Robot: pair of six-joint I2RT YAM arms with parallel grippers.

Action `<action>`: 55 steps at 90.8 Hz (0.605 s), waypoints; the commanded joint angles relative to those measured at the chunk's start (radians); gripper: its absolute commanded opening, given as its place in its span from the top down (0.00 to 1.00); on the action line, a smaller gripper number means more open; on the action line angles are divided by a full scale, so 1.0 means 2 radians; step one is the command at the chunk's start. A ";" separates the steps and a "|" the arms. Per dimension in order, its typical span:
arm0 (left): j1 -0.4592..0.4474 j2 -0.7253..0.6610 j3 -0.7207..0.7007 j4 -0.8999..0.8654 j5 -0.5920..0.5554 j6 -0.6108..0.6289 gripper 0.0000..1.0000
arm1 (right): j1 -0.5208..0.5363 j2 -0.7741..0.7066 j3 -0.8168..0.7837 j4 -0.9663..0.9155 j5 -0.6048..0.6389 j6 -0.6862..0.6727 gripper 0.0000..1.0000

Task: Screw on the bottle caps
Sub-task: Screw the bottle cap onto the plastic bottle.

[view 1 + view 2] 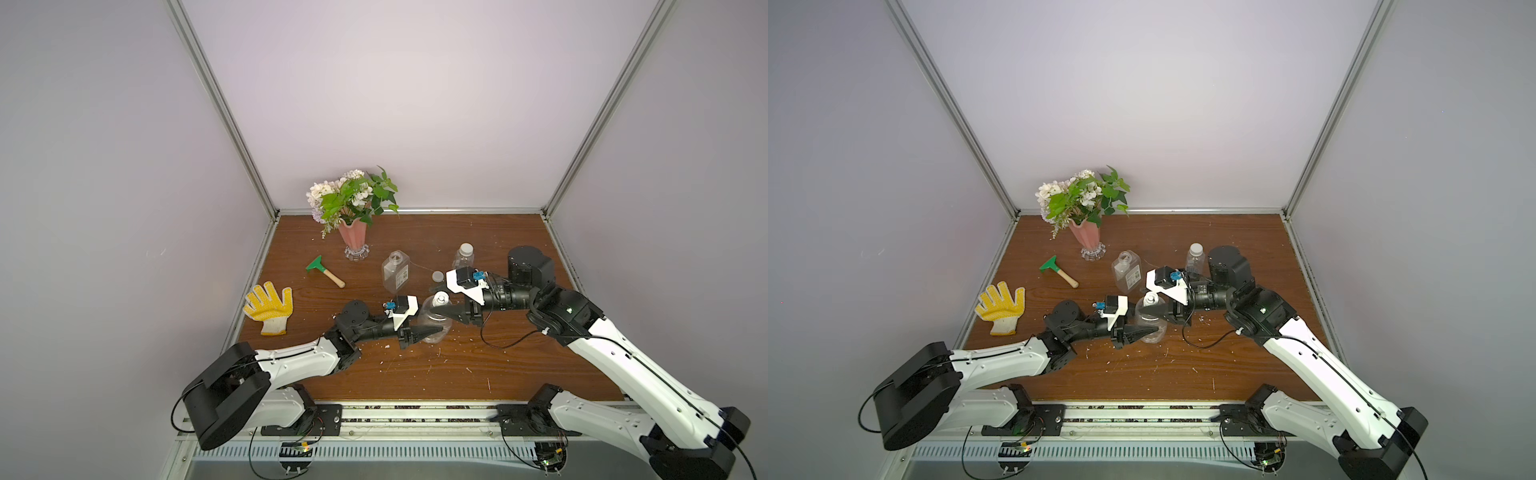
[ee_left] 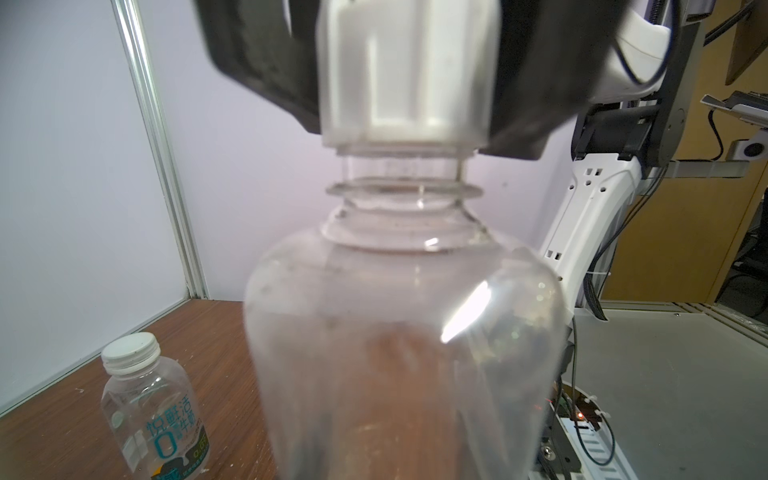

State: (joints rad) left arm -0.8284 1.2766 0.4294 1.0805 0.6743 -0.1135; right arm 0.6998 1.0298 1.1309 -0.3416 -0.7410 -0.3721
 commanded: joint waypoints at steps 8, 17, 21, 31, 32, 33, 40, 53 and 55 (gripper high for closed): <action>0.004 -0.003 0.016 0.016 -0.014 -0.001 0.60 | 0.000 0.003 -0.010 0.017 0.016 0.024 0.62; 0.004 -0.005 0.020 0.016 -0.032 0.005 0.60 | 0.000 0.005 -0.020 0.021 0.047 0.047 0.71; 0.003 -0.006 0.023 0.017 -0.043 0.006 0.60 | 0.001 0.004 -0.027 0.027 0.065 0.058 0.75; 0.004 -0.011 0.029 0.016 -0.077 0.014 0.60 | 0.004 0.000 -0.048 0.054 0.104 0.093 0.85; 0.004 -0.011 0.029 0.016 -0.080 0.015 0.60 | 0.005 -0.001 -0.050 0.058 0.110 0.099 0.86; 0.003 -0.012 0.030 0.016 -0.084 0.016 0.60 | 0.005 -0.002 -0.052 0.062 0.114 0.104 0.87; 0.004 -0.015 0.034 0.017 -0.120 0.020 0.60 | 0.014 -0.005 -0.068 0.088 0.148 0.133 0.90; 0.004 -0.018 0.042 0.018 -0.184 0.031 0.60 | 0.059 -0.004 -0.088 0.116 0.288 0.184 0.98; 0.004 -0.017 0.044 0.020 -0.191 0.032 0.61 | 0.068 -0.002 -0.089 0.117 0.311 0.189 0.98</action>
State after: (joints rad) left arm -0.8284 1.2766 0.4332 1.0019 0.4294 -0.0692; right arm 0.7620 1.0138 0.9894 -0.1158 -0.4053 -0.1009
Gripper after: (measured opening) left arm 0.405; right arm 0.349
